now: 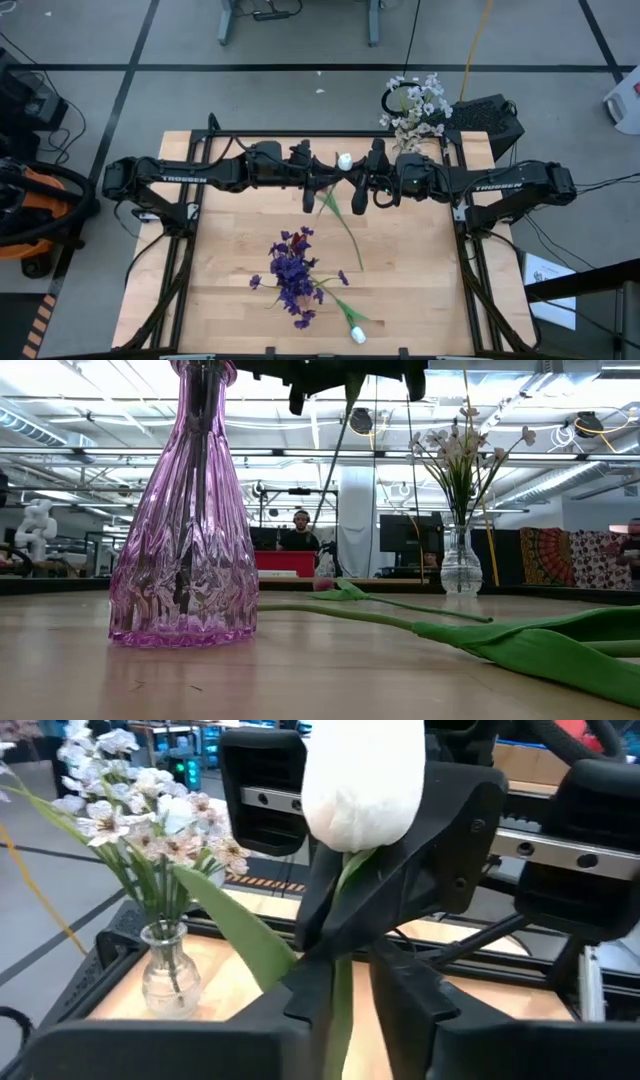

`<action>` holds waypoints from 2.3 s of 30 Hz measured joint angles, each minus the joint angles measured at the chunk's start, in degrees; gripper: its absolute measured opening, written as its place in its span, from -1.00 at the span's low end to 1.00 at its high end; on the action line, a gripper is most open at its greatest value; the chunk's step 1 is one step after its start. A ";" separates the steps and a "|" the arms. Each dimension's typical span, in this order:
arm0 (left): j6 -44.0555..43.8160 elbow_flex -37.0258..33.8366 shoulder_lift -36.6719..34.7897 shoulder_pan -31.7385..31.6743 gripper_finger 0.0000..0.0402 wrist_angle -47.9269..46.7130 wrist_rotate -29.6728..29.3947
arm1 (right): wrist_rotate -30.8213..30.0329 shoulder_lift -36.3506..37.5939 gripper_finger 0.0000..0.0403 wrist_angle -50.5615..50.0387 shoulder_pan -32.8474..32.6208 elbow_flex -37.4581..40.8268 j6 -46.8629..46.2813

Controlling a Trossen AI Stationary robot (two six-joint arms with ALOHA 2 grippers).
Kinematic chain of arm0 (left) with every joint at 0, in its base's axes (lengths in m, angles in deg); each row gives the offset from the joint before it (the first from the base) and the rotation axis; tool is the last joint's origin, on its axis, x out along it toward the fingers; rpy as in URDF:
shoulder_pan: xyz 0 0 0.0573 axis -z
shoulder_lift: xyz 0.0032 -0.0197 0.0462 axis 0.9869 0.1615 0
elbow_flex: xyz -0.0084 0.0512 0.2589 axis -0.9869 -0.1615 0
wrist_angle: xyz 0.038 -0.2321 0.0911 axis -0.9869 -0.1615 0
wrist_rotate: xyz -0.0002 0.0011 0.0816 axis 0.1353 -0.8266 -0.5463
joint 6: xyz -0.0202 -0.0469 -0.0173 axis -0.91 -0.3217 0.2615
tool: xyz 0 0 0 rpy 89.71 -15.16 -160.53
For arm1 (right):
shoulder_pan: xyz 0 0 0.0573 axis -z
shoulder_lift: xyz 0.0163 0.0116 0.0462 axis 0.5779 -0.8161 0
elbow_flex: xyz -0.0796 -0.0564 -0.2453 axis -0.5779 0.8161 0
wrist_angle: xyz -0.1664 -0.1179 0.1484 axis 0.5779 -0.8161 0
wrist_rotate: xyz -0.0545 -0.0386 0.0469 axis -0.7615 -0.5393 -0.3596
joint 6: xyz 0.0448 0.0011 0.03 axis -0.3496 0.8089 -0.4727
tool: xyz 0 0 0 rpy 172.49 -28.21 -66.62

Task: Sort flowers into vase by color
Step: Put the white flower into the transparent vase

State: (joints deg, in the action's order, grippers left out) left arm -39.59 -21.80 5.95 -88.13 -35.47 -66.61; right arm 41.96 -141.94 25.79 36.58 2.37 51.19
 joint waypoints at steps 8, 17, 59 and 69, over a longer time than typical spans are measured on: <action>-0.11 -0.02 -1.54 -0.39 -0.24 -2.63 1.30 | -0.51 2.94 -0.98 -4.12 0.02 0.04 -0.08; -0.28 -0.02 -7.94 -2.32 -0.19 -8.93 1.24 | -0.46 14.71 -0.99 -28.86 -0.33 0.04 -12.14; -0.13 -0.02 -8.61 -2.36 -0.19 -10.54 -4.20 | -39.71 24.11 -1.00 -62.57 -0.11 -14.38 -11.50; -0.26 -0.04 -8.61 -2.36 -0.19 -12.92 -4.20 | -45.64 31.07 -1.00 -43.05 -0.13 0.99 -5.59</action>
State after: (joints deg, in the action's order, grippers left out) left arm -39.85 -21.84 -2.66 -90.49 -48.38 -70.81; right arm -3.68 -110.87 -17.25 36.45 3.36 45.60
